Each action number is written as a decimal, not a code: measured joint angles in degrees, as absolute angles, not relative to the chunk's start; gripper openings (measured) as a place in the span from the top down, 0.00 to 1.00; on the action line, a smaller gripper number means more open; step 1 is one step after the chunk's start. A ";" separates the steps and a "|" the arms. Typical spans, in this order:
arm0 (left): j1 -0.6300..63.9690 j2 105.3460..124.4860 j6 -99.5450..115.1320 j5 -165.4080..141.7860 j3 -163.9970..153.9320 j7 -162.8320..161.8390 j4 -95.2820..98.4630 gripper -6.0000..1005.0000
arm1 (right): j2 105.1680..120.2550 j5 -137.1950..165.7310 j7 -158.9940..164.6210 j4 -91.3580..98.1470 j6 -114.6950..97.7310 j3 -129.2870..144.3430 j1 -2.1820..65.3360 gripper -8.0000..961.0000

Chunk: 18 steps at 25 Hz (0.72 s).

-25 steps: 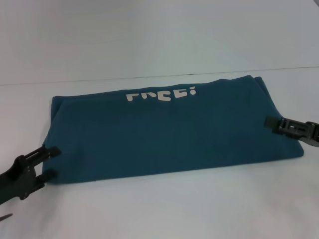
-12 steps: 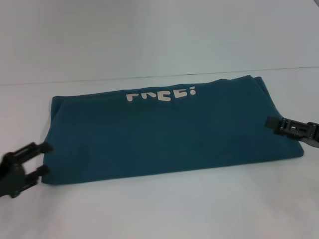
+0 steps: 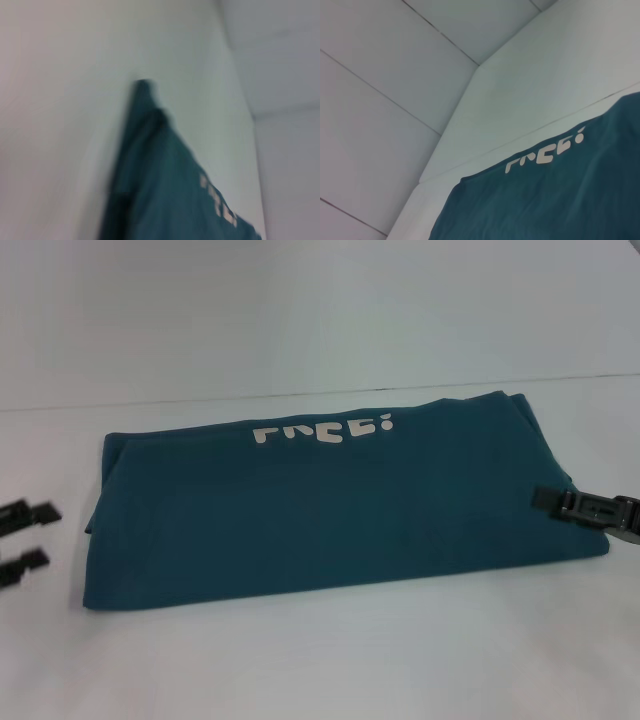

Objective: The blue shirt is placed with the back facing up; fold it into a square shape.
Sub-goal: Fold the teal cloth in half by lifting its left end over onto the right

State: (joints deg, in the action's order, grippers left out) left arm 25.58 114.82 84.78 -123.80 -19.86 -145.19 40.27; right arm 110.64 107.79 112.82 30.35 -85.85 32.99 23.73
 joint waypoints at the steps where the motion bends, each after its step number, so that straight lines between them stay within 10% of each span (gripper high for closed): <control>1: 26.67 114.31 85.79 -124.01 -20.06 -141.18 40.26 0.25 | 110.66 107.80 112.54 30.41 -85.83 33.04 23.84 0.13; 18: 28.18 114.99 89.32 -117.66 -19.75 -131.84 36.44 0.25 | 111.13 107.78 112.11 30.32 -85.73 32.48 24.33 0.13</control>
